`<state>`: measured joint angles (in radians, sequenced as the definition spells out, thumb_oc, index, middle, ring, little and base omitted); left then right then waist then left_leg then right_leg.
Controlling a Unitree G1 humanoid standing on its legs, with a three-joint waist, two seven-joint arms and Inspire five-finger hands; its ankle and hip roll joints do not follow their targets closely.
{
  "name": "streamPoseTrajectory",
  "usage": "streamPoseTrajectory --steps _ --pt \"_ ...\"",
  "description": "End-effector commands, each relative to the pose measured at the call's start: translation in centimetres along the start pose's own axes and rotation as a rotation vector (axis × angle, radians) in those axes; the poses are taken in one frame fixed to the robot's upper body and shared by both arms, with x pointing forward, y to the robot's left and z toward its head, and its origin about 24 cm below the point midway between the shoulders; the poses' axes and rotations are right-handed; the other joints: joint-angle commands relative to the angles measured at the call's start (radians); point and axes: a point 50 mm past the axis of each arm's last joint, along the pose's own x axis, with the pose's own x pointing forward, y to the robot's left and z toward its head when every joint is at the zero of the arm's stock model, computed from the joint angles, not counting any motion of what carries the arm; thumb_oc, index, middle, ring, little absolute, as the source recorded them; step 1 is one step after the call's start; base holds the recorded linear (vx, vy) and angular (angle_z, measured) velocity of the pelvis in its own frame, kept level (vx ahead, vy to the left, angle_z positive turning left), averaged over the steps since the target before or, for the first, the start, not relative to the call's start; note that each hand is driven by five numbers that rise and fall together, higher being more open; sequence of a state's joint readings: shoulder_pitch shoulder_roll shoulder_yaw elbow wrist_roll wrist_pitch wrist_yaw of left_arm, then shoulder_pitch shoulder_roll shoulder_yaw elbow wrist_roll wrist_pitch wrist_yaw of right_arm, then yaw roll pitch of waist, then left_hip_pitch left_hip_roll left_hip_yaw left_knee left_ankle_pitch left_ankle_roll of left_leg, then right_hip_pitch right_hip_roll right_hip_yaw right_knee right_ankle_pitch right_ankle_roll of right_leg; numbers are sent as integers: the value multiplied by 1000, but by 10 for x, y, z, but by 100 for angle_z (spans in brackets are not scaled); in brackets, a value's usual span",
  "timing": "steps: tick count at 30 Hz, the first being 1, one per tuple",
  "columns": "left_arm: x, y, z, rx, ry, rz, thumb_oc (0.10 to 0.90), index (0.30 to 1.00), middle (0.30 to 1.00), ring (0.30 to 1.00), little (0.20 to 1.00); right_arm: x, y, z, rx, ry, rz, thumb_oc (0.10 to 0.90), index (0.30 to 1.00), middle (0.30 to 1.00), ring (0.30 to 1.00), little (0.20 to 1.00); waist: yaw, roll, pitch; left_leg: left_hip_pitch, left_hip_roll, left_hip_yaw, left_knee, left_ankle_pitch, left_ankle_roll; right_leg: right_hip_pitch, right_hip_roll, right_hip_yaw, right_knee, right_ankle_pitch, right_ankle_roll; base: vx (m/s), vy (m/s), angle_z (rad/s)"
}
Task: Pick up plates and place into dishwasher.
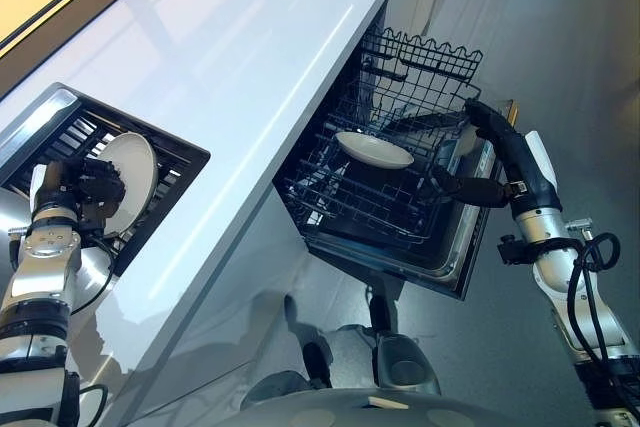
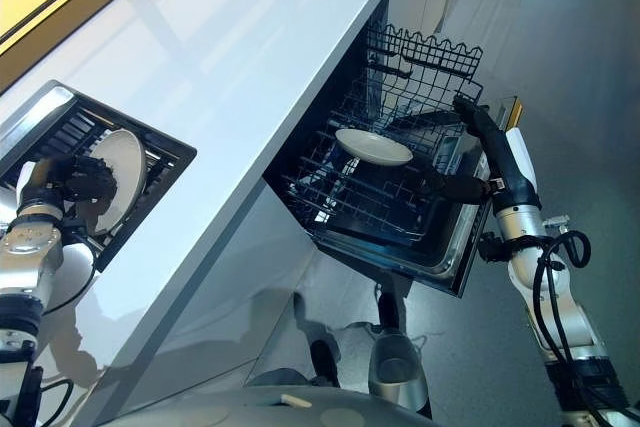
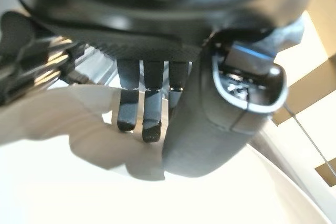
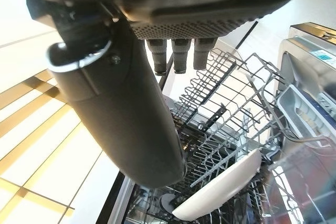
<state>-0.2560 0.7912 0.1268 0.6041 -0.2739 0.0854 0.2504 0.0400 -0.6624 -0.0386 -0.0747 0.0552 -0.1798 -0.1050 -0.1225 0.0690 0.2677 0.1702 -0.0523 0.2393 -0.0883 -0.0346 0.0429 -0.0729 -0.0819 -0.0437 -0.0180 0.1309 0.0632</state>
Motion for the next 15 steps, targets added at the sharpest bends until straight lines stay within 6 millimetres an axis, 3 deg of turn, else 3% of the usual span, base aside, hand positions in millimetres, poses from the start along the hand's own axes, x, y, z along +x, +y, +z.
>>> streamPoseTrajectory --steps 1,9,15 --pt "4 29 69 6 -348 257 322 491 491 491 422 20 -20 53 15 -307 -128 800 900 900 900 900 1 15 -78 -87 -69 -61 91 -82 36 -19 21 -42 205 -203 72 -19 -52 6" --pt "-8 17 75 33 -433 232 303 474 474 474 403 16 -11 51 44 -302 -134 800 900 900 900 900 11 2 -84 -66 -66 -76 76 -85 36 -7 21 -52 214 -208 74 -33 -46 10" --pt "-14 23 84 107 -500 261 361 524 524 524 461 15 -12 50 56 -294 -143 800 900 900 900 900 19 -4 -92 -57 -64 -82 71 -85 36 8 21 -60 213 -214 73 -27 -46 5"
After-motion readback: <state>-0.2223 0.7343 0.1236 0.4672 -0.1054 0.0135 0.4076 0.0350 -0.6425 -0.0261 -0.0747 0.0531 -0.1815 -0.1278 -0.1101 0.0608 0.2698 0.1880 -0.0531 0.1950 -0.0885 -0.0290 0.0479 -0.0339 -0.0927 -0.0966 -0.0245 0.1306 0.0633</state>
